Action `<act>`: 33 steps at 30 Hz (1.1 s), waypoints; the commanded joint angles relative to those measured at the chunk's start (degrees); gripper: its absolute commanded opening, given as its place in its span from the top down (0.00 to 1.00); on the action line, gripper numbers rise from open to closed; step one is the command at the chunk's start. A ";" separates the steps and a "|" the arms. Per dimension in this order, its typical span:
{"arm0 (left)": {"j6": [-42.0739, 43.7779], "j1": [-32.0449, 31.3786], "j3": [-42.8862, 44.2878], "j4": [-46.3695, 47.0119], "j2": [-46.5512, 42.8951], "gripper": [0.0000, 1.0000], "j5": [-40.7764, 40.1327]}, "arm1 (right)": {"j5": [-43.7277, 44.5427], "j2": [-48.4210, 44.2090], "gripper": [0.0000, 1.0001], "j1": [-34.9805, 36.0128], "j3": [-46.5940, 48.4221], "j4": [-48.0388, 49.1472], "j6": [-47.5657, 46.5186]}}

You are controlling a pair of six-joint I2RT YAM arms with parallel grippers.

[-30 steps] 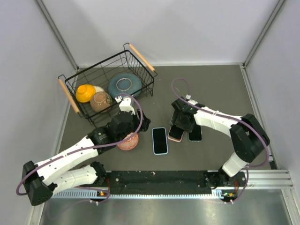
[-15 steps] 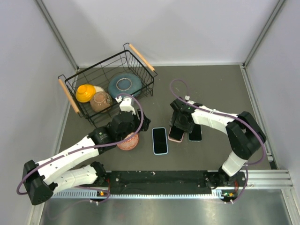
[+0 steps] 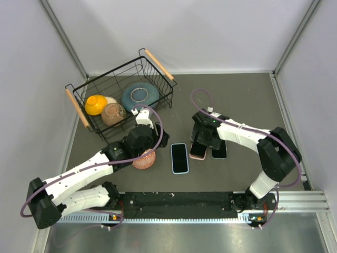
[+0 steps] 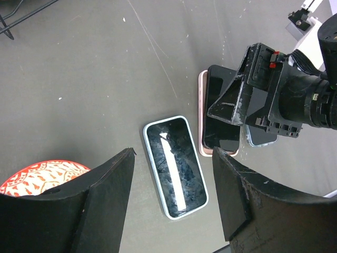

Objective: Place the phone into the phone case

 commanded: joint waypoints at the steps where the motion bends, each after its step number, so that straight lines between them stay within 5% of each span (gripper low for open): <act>1: -0.02 0.79 2.00 1.83 1.19 0.34 0.89 | 0.85 -1.23 0.10 0.81 2.39 1.68 -3.99; 14: -0.63 6.94 5.87 0.17 6.72 0.35 10.73 | -1.43 3.25 0.16 0.81 1.07 7.83 -12.78; 24: 0.07 9.32 9.91 -0.19 13.74 0.38 16.36 | -8.20 2.02 0.33 0.90 -4.64 16.98 -22.19; 33: 0.86 9.32 15.62 -0.01 25.07 0.42 23.90 | -8.20 -7.46 0.12 0.55 -9.82 18.21 -22.28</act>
